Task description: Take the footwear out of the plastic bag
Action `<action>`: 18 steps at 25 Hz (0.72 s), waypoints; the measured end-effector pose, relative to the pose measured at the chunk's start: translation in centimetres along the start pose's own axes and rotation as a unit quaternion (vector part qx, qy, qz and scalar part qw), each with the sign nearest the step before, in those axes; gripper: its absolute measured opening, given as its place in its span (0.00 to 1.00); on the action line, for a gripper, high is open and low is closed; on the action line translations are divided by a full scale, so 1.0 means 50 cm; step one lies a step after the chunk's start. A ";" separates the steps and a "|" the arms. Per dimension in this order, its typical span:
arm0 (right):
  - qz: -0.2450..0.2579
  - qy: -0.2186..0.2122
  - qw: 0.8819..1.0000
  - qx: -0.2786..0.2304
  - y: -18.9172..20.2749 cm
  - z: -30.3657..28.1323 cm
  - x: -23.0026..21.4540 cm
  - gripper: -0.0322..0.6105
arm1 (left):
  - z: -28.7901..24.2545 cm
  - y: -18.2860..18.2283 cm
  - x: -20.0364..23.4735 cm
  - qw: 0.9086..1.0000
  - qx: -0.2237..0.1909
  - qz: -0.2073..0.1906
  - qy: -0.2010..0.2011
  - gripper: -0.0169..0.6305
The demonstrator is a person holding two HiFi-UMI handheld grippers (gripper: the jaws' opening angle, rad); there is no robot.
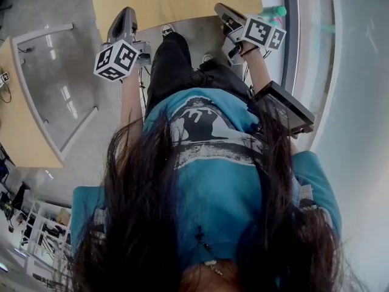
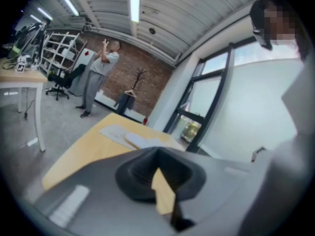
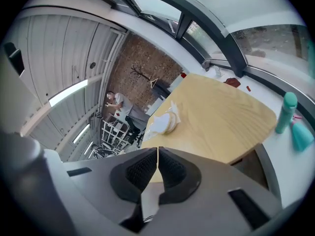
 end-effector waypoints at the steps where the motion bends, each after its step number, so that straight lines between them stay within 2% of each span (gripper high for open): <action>1: -0.001 -0.003 1.000 0.003 0.004 0.015 -0.007 0.08 | 0.015 0.013 -0.012 1.000 -0.001 0.005 -0.003 0.01; 4: 0.003 -0.019 1.000 0.010 0.026 0.096 -0.040 0.08 | 0.079 0.069 -0.087 1.000 0.002 -0.001 -0.010 0.01; 9: -0.007 -0.043 0.999 0.023 0.114 0.226 -0.088 0.08 | 0.221 0.176 -0.204 1.000 0.009 0.004 -0.020 0.01; 15: -0.024 -0.052 0.998 0.039 0.114 0.245 -0.066 0.08 | 0.295 0.157 -0.253 0.999 0.030 -0.002 -0.045 0.01; 18: -0.032 -0.060 0.996 0.050 0.157 0.254 -0.050 0.08 | 0.357 0.166 -0.244 0.998 0.028 0.009 -0.064 0.01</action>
Point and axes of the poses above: the fingertips, and each gripper's own axes: z backward along the fingers, x to its left, y out of its underside, the point moved 10 cm from there along z, backward along the fingers, and after that the axes turned 5 degrees about -x, right-handed, at the moved point
